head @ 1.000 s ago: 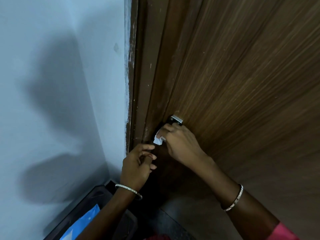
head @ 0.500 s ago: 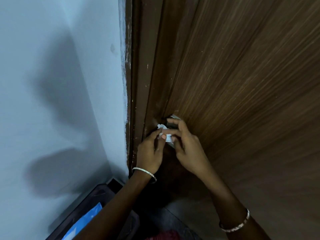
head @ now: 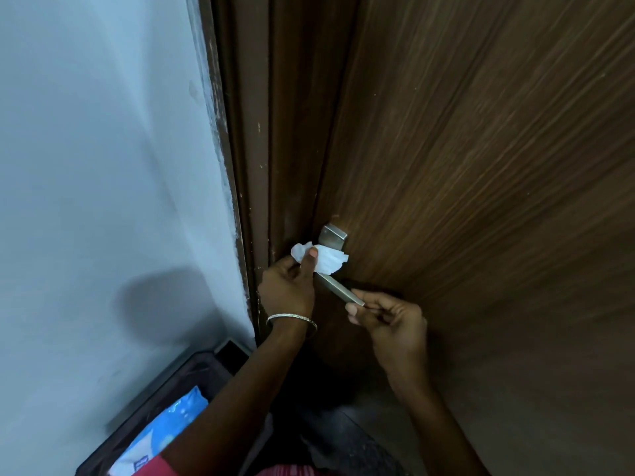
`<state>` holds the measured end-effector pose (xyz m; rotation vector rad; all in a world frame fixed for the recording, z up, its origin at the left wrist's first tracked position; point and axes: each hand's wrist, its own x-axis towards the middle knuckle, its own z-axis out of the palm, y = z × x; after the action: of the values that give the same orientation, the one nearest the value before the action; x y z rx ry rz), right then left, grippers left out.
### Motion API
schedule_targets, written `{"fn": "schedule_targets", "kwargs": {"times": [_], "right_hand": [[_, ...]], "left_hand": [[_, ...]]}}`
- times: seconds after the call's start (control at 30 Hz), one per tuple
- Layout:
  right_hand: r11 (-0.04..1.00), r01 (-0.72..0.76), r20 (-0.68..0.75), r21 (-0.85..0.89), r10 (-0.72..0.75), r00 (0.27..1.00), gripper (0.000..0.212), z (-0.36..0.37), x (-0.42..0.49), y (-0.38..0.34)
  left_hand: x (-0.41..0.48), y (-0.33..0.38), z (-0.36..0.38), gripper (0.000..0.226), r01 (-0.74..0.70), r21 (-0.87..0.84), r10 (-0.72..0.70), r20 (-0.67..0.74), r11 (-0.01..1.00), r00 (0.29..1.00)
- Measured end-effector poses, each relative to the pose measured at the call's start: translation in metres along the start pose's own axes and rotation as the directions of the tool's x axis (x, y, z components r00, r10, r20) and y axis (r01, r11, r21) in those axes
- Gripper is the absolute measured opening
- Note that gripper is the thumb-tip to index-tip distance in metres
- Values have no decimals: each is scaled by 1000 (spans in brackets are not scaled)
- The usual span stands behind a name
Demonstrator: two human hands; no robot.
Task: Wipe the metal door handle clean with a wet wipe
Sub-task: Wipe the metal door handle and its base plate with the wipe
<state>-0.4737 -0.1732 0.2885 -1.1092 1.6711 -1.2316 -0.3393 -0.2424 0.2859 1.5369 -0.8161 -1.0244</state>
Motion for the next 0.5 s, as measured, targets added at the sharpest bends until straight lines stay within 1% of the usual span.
{"fn": "schedule_targets", "kwargs": {"times": [0.07, 0.1, 0.17, 0.23, 0.27, 0.37, 0.43, 0.5], "right_hand": [[1000, -12, 35, 15, 11, 999, 28, -4, 3, 2], [1000, -12, 47, 23, 11, 999, 29, -5, 3, 2], [1000, -6, 61, 30, 5, 998, 30, -7, 4, 3], [1000, 10, 65, 18, -11, 998, 31, -7, 4, 4], [1000, 19, 68, 11, -20, 997, 31, -7, 5, 5], [1000, 29, 90, 0, -29, 995, 30, -9, 8, 8], [999, 36, 103, -13, -34, 994, 29, -10, 9, 8], [998, 58, 107, -31, -54, 993, 28, -9, 7, 8]], "left_hand": [[-3, -3, -8, 31, -77, 85, 79, -24, 993, 997], [-2, -7, -13, 32, -88, 114, 93, -36, 990, 995], [1, -13, -22, 29, -50, 128, 55, -37, 991, 998], [3, -13, -23, 14, 4, 80, -4, -10, 997, 1000], [4, -10, -20, 13, 2, 83, -1, -7, 997, 1000], [9, -2, -6, 19, -29, 147, 32, -24, 989, 999], [12, 1, 2, 31, -36, 191, 45, -45, 981, 998], [13, 5, 6, 37, -33, 225, 47, -61, 974, 997]]}}
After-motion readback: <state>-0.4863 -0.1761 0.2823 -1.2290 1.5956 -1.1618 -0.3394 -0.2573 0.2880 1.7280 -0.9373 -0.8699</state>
